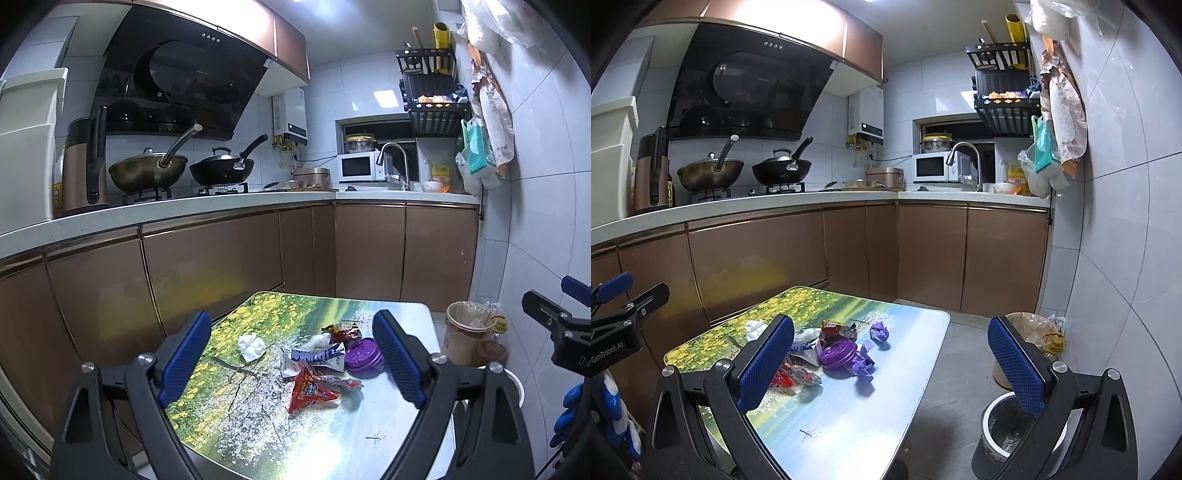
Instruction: Collect trash
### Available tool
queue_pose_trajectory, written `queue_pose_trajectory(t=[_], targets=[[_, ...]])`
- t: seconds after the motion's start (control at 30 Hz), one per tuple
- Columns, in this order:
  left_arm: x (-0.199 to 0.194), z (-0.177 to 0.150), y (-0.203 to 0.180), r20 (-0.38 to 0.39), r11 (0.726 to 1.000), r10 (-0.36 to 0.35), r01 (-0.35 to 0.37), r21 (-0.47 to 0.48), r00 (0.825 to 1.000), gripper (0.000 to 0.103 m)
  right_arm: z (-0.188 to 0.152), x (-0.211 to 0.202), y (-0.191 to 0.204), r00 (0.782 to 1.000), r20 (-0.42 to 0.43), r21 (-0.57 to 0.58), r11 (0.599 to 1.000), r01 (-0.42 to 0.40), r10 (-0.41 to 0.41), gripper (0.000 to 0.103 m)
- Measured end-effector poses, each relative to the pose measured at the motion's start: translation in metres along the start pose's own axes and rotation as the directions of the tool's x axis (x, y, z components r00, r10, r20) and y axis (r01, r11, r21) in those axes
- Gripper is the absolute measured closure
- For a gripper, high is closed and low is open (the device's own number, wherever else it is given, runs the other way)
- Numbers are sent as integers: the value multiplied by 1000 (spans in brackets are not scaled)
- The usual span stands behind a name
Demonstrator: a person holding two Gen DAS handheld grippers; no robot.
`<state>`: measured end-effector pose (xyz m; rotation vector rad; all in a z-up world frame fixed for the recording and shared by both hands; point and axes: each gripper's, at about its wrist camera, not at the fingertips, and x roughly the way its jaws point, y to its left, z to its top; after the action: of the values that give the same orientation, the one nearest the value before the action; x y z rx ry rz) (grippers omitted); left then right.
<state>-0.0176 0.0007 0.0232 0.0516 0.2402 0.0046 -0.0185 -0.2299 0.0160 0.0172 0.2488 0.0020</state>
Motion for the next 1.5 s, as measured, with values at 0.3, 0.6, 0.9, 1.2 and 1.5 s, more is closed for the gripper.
queue_pose_trajectory(t=[0.3,0.6,0.9,1.2,1.5], targets=[[29,2,0,-27,1000,-11,11,8,1000,14,6,23,-3,1000,-16,25,1000,2,-2,0],[63,4,-3,-67,999,-36,38,23,997,14,10,52,0,999,-48,18,1000,-4,4,0],[90,6,-4,-98,997,-77,79,12,992,14,10,76,0,997,-80,18,1000,8,-7,0],[113,9,-5,-109,993,-120,120,-6,987,14,15,91,1,996,-89,12,1000,16,-15,0],[123,12,-13,-103,992,-129,130,4,986,14,15,102,1,994,-108,8,1000,26,-25,0]])
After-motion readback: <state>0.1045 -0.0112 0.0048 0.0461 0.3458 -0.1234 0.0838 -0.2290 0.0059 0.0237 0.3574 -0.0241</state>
